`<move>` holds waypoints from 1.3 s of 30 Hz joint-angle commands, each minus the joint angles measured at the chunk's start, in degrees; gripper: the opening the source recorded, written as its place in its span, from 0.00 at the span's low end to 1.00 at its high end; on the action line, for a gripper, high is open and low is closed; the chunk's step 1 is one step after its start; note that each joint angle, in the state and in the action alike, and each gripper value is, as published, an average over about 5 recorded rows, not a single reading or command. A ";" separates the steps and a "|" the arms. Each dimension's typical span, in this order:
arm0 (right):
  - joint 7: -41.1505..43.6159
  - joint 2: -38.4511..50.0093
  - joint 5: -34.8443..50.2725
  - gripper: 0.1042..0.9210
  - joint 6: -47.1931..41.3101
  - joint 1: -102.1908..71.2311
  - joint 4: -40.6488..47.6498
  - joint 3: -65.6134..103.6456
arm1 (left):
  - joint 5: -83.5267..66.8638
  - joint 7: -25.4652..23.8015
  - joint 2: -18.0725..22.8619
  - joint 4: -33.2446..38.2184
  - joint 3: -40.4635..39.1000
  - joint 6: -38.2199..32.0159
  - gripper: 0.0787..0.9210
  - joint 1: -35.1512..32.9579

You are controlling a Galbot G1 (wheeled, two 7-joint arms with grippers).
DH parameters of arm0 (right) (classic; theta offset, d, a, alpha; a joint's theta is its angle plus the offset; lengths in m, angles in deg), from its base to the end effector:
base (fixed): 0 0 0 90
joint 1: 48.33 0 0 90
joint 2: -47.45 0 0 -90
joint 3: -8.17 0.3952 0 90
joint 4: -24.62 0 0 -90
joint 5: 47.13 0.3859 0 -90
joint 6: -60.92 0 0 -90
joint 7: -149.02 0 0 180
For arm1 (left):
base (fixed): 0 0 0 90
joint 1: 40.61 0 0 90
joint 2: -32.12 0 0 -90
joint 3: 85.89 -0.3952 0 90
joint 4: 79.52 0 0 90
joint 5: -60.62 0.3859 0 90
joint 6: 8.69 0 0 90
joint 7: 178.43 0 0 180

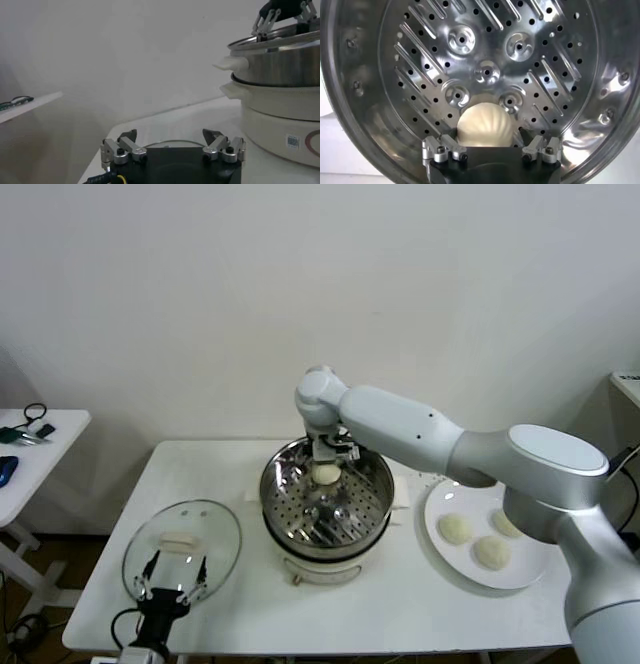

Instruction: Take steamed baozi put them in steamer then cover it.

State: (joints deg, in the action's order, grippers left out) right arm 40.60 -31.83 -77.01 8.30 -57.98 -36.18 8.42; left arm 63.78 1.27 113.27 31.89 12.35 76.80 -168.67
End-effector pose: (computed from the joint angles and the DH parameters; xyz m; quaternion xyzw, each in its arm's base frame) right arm 0.6272 0.2224 -0.1052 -0.6175 -0.0086 -0.7865 0.0067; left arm 0.1299 0.0900 -0.4108 0.0125 -0.9863 -0.1299 0.1007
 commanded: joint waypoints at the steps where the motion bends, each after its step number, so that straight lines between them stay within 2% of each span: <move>1: 2.12 4.73 8.93 0.88 -0.93 5.59 -5.64 -1.64 | 0.05 0.00 0.07 0.26 -0.24 0.20 0.88 0.11; 7: 2.65 13.49 14.61 0.88 -3.99 10.06 -11.42 -3.03 | 0.19 -0.03 0.10 0.83 -0.57 0.41 0.88 -0.01; 10: 0.02 18.94 21.46 0.88 -8.95 14.46 -14.38 -6.09 | 0.28 -0.02 0.13 1.11 -0.59 0.50 0.88 -0.24; 16: -13.41 29.48 40.27 0.88 -24.80 27.87 -19.11 -23.47 | 0.36 0.00 0.21 1.45 -0.56 0.42 0.88 -0.65; 20: -14.05 35.01 50.43 0.88 -37.09 30.42 -19.55 -28.46 | 0.29 0.04 0.31 1.58 -0.56 0.24 0.88 -0.76; 24: -11.75 39.60 56.08 0.88 -45.18 28.63 -19.84 -29.97 | 0.20 0.06 0.33 1.80 -0.49 0.04 0.88 -1.19; 28: -9.12 42.49 57.04 0.88 -47.80 23.14 -18.39 -28.48 | 0.03 0.09 0.20 1.94 -0.24 -0.12 0.88 -1.59; 39: -5.98 42.58 44.25 0.88 -46.71 -2.43 -8.95 -12.09 | -0.12 0.05 0.05 2.71 0.22 0.38 0.88 -1.59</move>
State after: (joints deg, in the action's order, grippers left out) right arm 33.62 6.93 -30.60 -32.95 -46.24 -49.56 -10.64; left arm 63.71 1.35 113.41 34.44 12.50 76.94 -170.28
